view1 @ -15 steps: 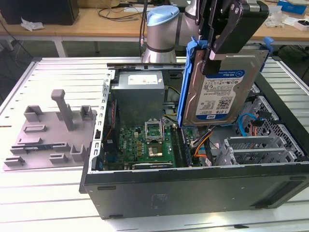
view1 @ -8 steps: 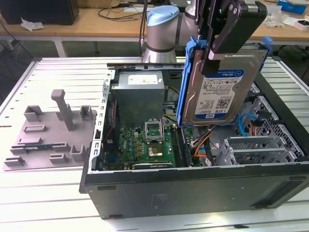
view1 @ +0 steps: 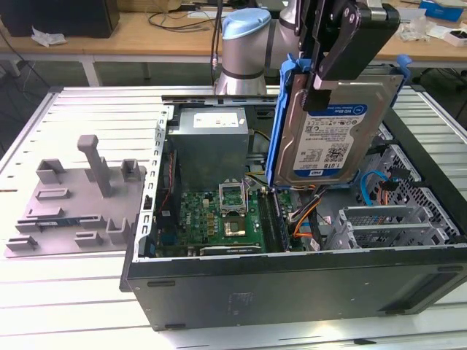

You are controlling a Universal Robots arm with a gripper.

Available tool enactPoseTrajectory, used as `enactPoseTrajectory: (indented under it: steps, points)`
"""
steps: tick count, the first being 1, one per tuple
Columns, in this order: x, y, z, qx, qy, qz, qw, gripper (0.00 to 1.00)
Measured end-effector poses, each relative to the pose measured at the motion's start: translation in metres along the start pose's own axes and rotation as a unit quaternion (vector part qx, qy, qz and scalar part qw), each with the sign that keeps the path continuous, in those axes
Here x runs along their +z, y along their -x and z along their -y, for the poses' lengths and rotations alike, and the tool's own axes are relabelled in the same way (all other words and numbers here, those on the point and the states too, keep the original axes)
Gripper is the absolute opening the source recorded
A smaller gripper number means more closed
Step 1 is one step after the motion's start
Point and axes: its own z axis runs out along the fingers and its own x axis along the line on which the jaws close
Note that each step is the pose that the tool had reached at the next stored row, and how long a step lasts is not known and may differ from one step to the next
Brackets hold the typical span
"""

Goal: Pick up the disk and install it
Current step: 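Insert the disk into the insertion slot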

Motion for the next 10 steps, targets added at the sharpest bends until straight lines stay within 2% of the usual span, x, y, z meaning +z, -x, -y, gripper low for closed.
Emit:
enactPoseTrajectory:
  steps: [10]
  points:
    - [0.0000, -0.0001, 0.0000, 0.000, 0.0000, 0.0000, 1.0000, 0.37]
